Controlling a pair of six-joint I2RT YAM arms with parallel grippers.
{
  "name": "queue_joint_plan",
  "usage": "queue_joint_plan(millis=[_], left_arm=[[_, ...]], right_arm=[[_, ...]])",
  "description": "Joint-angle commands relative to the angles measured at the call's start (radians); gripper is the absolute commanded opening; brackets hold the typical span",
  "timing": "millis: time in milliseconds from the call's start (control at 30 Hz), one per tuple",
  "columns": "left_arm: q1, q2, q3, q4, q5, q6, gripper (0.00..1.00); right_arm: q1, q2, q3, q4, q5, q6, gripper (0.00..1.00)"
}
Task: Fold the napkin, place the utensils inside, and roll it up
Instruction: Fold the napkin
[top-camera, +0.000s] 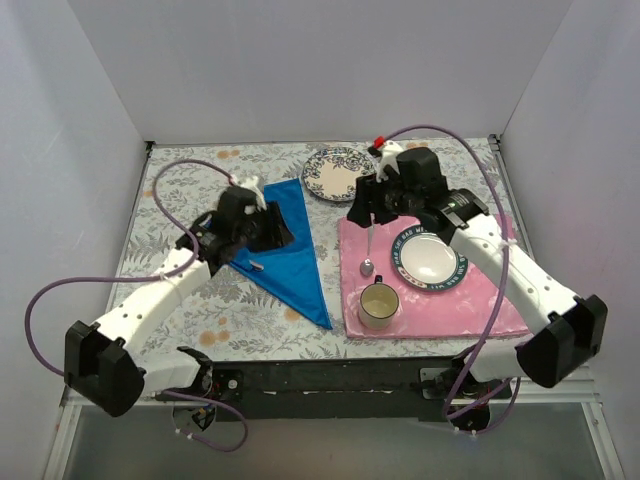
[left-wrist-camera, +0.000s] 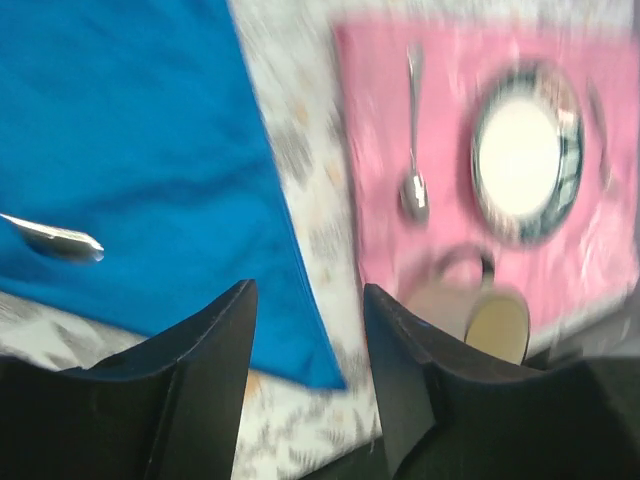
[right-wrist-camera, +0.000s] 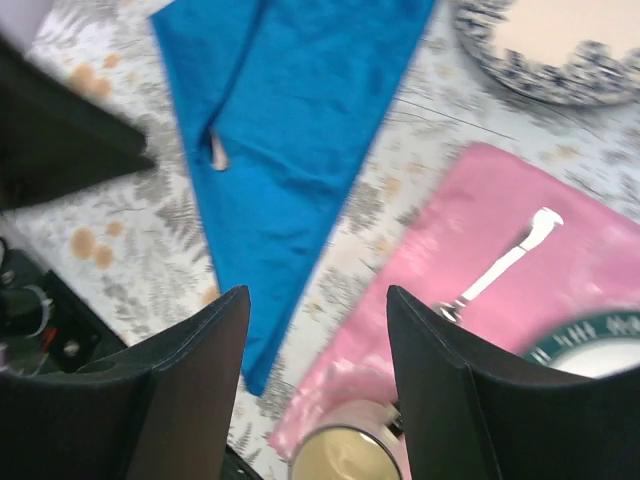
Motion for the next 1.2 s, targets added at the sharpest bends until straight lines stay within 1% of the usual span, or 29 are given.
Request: queue_joint_plan(millis=[0,33,67,100,133,200,233,267,333,400,500,600,633,667,733,833,1067,1167], left_arm=[[-0.298,-0.069,-0.141,-0.101,-0.231,-0.023,0.44],[-0.414,-0.062,-0.155,-0.101,-0.256,-0.026,0.43],[-0.466,-0.049,-0.164,-0.103,-0.280,-0.023,0.42],[-0.520,-0.004,-0.161,-0.119,-0.340,-0.025,0.42],[-0.619,0.021,-0.157,-0.129,-0.361,-0.022,0.42],[-0.707,0.107,-0.129,-0.164,-0.406,-0.023,0.42],[-0.770,0.133,-0.120,-0.175,-0.433,-0.022,0.42],[-0.800,0.155,-0.114,-0.182,-0.455,-0.023,0.43],[-0.847,0.207,-0.091,-0.207,-0.469,-0.025,0.49],[-0.857,0.231,-0.085,-0.205,-0.452,-0.025,0.52],[-0.870,0.265,-0.078,-0.181,-0.432,-0.031,0.53],[-0.886,0.285,-0.069,-0.144,-0.460,-0.019,0.51],[-0.890,0.288,-0.068,-0.136,-0.469,-0.020,0.48],[-0.893,0.294,-0.068,-0.127,-0.492,-0.013,0.47],[-0.901,0.305,-0.069,-0.104,-0.512,0.003,0.47],[-0.901,0.334,-0.075,-0.055,-0.503,0.040,0.48],[-0.901,0.400,-0.065,-0.038,-0.526,0.047,0.48],[-0.900,0.416,-0.066,-0.029,-0.538,0.049,0.47]], right_arm=[[-0.055,-0.116,-0.117,-0.112,0.124,-0.062,0.65],[-0.069,-0.138,-0.131,-0.113,0.144,-0.063,0.65],[-0.077,-0.171,-0.145,-0.110,0.147,-0.066,0.65],[-0.080,-0.185,-0.175,-0.109,0.151,-0.065,0.65],[-0.092,-0.198,-0.191,-0.103,0.149,-0.065,0.65],[-0.101,-0.227,-0.220,-0.099,0.147,-0.063,0.65],[-0.108,-0.235,-0.246,-0.098,0.144,-0.063,0.65],[-0.112,-0.250,-0.257,-0.096,0.144,-0.063,0.65],[-0.117,-0.265,-0.289,-0.093,0.141,-0.057,0.65],[-0.118,-0.285,-0.304,-0.089,0.138,-0.051,0.65],[-0.120,-0.308,-0.313,-0.089,0.140,-0.050,0.65],[-0.121,-0.325,-0.320,-0.081,0.135,-0.050,0.65],[-0.123,-0.325,-0.320,-0.081,0.134,-0.050,0.65],[-0.121,-0.324,-0.320,-0.081,0.134,-0.050,0.65],[-0.121,-0.321,-0.321,-0.081,0.132,-0.054,0.65],[-0.125,-0.302,-0.323,-0.081,0.131,-0.059,0.65],[-0.128,-0.291,-0.326,-0.079,0.126,-0.062,0.65],[-0.129,-0.288,-0.326,-0.078,0.121,-0.062,0.65]])
